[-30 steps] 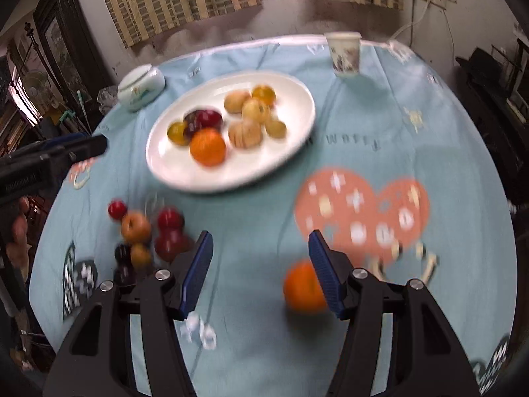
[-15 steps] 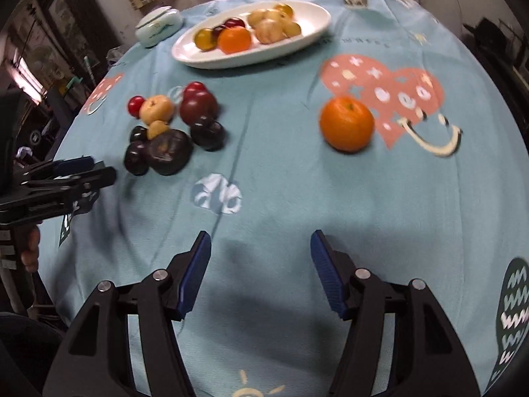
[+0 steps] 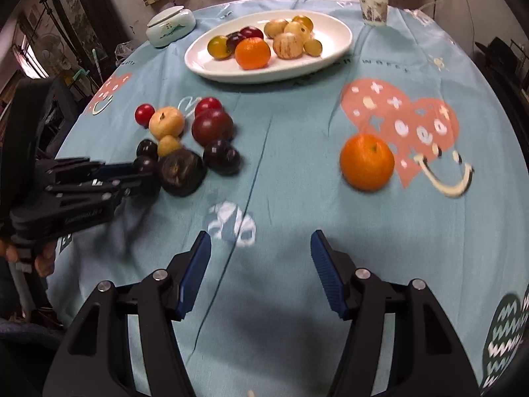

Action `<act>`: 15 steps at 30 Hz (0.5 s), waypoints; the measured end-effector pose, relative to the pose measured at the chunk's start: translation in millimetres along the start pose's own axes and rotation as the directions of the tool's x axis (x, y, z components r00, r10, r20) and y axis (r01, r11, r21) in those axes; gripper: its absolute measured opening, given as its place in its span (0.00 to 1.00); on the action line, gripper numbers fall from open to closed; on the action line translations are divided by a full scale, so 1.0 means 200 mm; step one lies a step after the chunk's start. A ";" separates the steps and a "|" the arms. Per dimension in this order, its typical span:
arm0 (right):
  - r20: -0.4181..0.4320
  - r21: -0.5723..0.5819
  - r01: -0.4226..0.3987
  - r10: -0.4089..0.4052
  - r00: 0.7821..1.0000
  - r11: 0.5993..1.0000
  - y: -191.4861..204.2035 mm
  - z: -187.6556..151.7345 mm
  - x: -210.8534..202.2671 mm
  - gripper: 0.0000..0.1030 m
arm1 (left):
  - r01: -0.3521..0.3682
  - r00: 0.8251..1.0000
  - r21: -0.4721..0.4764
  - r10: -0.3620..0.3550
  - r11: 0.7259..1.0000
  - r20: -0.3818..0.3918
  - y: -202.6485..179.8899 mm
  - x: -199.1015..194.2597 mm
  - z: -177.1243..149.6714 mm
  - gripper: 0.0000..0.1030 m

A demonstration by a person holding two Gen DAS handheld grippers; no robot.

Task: Organize fruits
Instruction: 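Grasp a dark plum with the right tool while the left tool grasps another dark plum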

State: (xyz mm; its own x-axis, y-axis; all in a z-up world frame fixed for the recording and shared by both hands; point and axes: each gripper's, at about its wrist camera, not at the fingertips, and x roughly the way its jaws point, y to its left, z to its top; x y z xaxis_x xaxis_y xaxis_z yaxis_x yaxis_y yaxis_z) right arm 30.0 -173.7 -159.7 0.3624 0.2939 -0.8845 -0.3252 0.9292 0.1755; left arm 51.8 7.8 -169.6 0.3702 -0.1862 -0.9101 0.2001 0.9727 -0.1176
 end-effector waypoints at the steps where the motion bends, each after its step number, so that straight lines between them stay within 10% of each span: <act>1: 0.000 -0.019 0.004 -0.004 1.000 1.000 0.01 0.04 0.02 0.61 | 0.002 1.000 -0.012 -0.002 1.000 0.005 0.01 -0.02 -0.01 0.31; 11: 0.010 -0.320 0.036 -0.035 0.999 0.947 0.19 0.22 0.20 0.59 | -0.007 1.000 -0.101 0.006 0.995 -0.017 0.11 -0.07 -0.08 0.30; 15: -0.042 -0.361 -0.036 0.022 0.999 0.932 0.20 0.27 0.27 0.34 | -0.004 1.000 -0.121 0.002 0.993 -0.023 0.13 -0.06 -0.08 0.31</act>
State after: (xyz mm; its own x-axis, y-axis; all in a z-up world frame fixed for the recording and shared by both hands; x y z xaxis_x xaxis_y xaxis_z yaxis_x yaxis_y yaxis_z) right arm 83.9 -107.8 -177.4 0.3183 0.3045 -0.8977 -0.6310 0.7748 0.0391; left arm 37.6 36.9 -168.8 0.3492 -0.1813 -0.9193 0.0870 0.9831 -0.1608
